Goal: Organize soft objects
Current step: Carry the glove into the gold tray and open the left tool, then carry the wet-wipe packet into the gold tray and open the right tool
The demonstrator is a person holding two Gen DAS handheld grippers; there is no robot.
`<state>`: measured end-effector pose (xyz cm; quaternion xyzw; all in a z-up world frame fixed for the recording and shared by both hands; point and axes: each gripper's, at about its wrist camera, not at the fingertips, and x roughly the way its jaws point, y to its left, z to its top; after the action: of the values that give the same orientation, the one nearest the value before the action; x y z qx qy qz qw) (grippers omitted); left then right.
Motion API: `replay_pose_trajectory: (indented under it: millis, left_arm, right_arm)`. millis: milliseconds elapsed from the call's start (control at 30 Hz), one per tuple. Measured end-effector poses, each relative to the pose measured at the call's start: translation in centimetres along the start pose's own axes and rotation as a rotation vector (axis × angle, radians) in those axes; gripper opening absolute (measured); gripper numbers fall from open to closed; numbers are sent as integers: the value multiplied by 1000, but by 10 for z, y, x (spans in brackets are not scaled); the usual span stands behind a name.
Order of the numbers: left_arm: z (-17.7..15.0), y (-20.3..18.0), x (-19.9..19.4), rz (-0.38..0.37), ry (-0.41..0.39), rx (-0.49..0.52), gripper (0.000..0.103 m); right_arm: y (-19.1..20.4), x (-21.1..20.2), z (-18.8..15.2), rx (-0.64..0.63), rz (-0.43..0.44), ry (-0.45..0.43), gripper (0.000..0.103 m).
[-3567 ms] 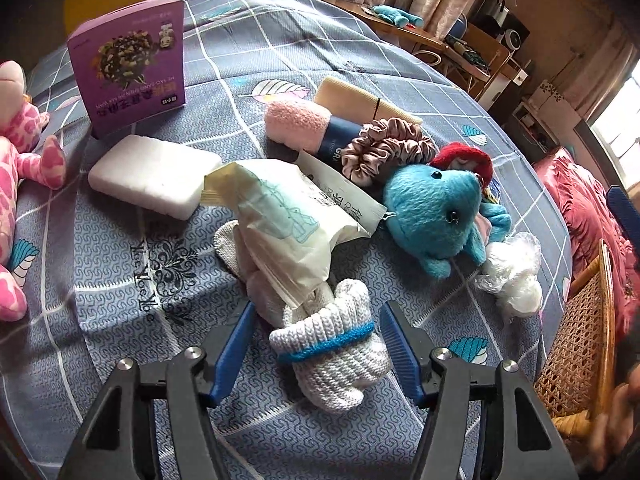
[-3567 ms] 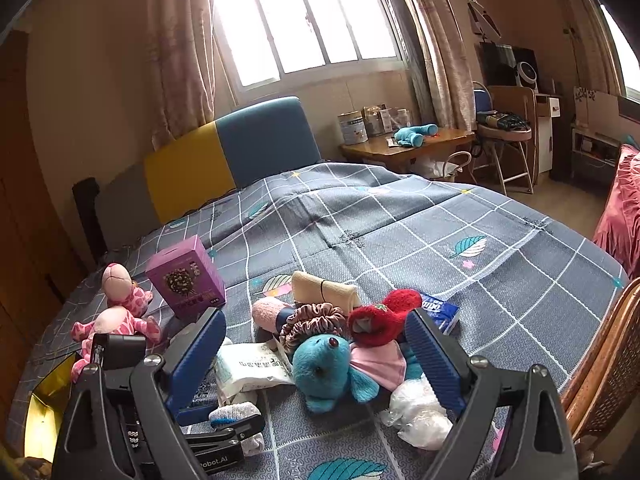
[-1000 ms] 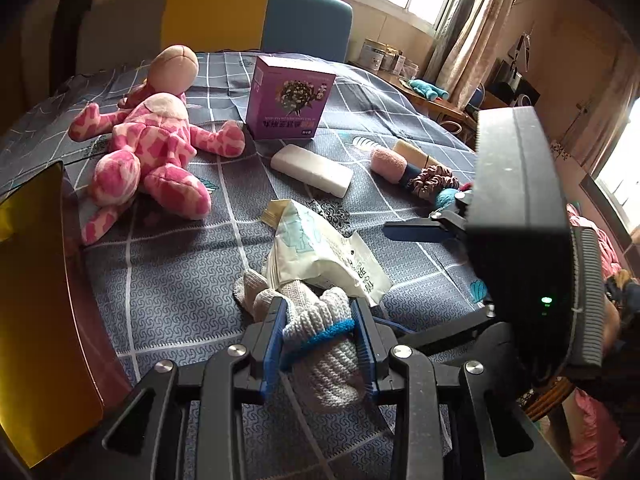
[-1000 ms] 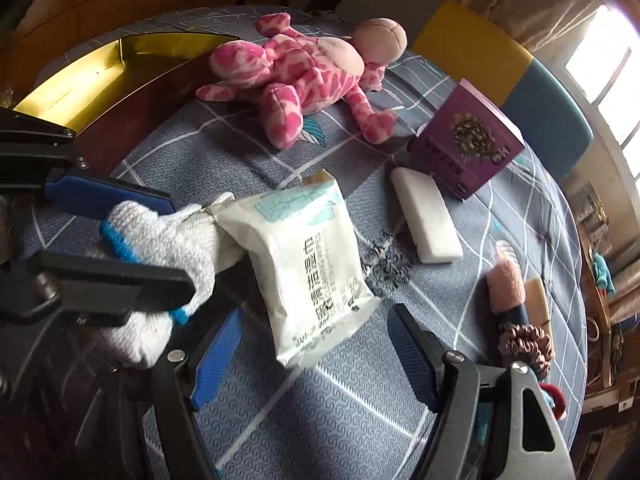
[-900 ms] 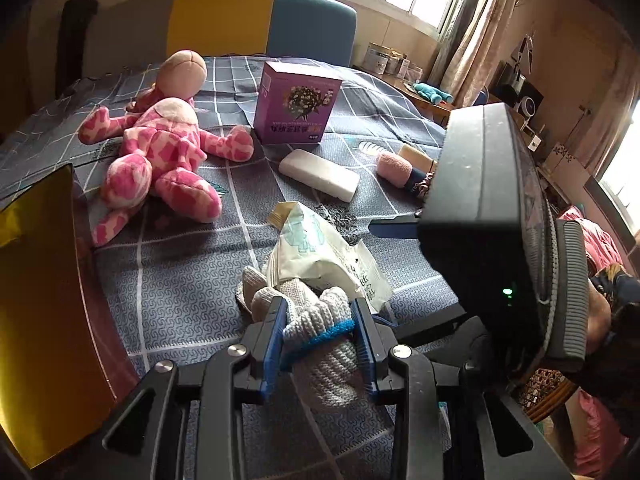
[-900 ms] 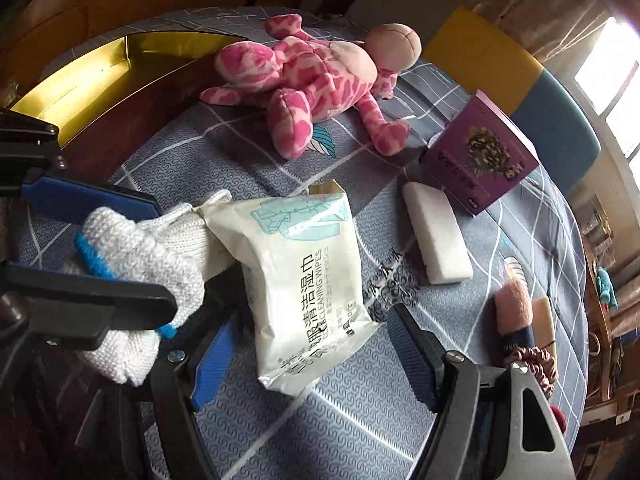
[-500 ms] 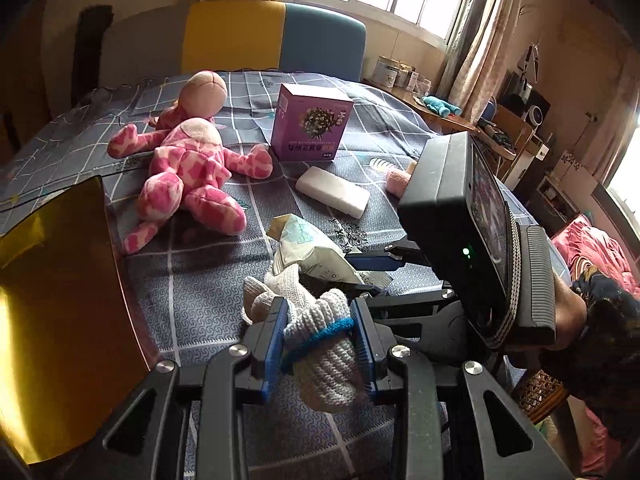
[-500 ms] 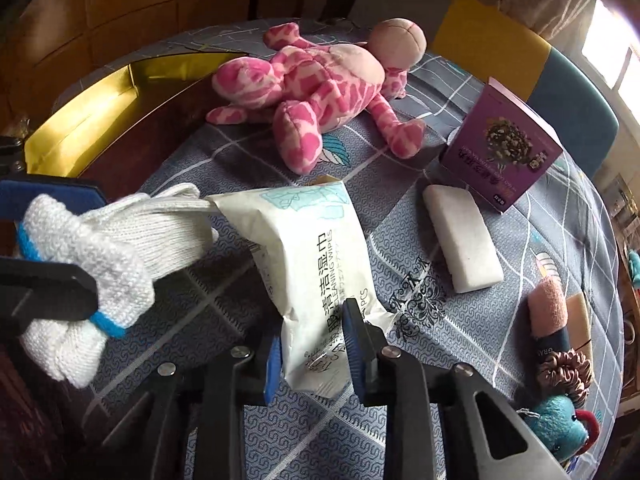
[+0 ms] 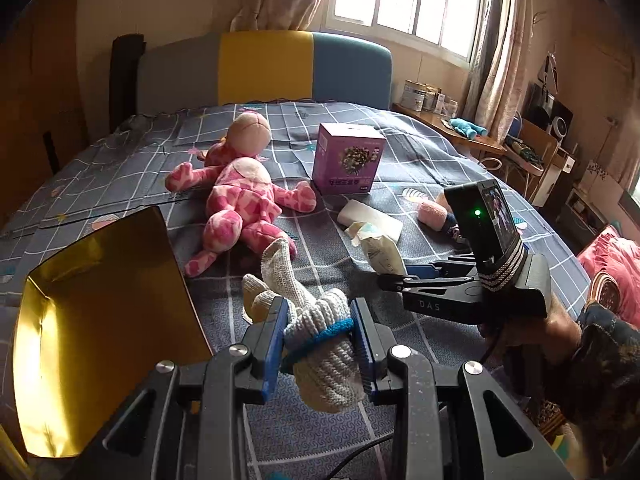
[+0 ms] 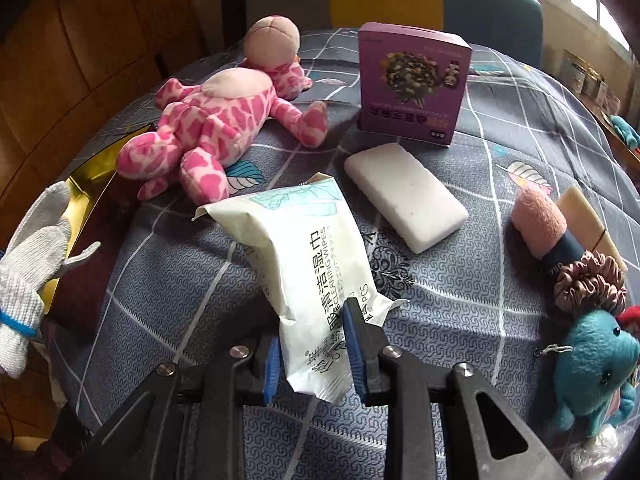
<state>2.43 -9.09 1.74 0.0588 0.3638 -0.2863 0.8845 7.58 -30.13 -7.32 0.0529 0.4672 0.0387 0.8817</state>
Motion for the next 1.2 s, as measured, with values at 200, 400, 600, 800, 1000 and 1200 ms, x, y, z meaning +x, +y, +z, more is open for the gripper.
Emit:
replay_pose_trajectory:
  millis: [200,400,600,800,1000,1200]
  left_arm:
    - [0,21,-8,8,-2,-58,32]
    - [11,107,-7,24,11,-314,33]
    - [26,188,36,142,68,-441,33]
    - [32,220,83,151,117,-512,44]
    - [36,218,71,254,54,-499,75]
    - [21,198,32,351,6,-408,83]
  right_arm:
    - [-6,2,-1,47,-50,-2,28]
    - [-5,3,0,44,-58,2,27]
    - [-4,5,1,48,-47,10,27]
    - [-2,5,1,38,-61,11,27]
    - [-2,4,1,51,-69,-1,26]
    - [-1,-10,3,103,-33,-40,22]
